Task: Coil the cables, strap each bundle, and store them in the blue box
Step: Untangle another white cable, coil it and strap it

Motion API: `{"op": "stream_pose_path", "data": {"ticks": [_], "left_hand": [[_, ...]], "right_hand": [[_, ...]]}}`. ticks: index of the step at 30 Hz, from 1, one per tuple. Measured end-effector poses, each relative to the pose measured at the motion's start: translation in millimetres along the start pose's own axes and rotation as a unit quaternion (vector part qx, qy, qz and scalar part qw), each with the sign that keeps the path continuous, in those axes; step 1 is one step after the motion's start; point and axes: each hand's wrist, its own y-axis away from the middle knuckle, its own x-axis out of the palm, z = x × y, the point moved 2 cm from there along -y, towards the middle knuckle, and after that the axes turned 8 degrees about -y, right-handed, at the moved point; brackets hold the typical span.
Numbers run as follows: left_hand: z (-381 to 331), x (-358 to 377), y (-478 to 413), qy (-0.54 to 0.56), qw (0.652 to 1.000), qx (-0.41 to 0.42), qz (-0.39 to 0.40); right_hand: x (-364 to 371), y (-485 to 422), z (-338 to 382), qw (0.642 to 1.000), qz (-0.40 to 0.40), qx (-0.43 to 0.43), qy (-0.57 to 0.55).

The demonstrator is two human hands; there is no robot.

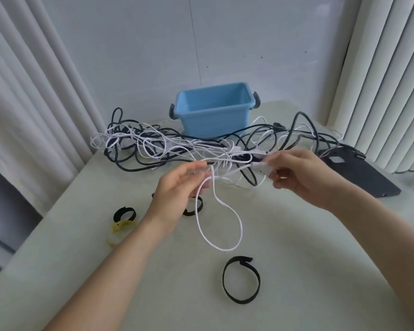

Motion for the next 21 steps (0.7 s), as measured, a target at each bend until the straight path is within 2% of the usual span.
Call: {"op": "stream_pose_path", "data": {"ticks": [2,5,8,12,16,18,21], "left_hand": [[0.7,1.4,-2.4,-0.01,1.0,0.011,-0.021],[-0.2,-3.5,-2.5,-0.065,0.994,0.045,-0.075],[-9.4,-10.1,-3.3,-0.092,0.988,0.098,-0.078],[-33.0,-17.9,-15.0,-0.059,0.985,0.139,-0.077],[-65.8,-16.1,-33.7,0.011,0.992,0.12,-0.043],[-77.7,-11.7,-44.6,0.039,0.993,0.106,-0.024],[-91.4,-6.6,-59.9,0.087,0.992,0.085,-0.025]], "right_hand": [[-1.4,-0.7,-4.1,0.993,0.019,-0.024,0.113],[-2.2,-3.6,-11.1,0.952,0.034,-0.061,0.298],[0.0,-5.5,-18.2,0.928,0.073,-0.079,0.356],[-1.6,-8.5,-17.1,0.94,0.036,-0.103,0.323],[9.5,-10.3,1.7,0.974,-0.021,-0.141,0.178],[23.1,-10.9,16.6,0.979,-0.008,-0.161,0.128],[52.4,-14.8,36.8,0.98,0.075,-0.148,0.11]]}}
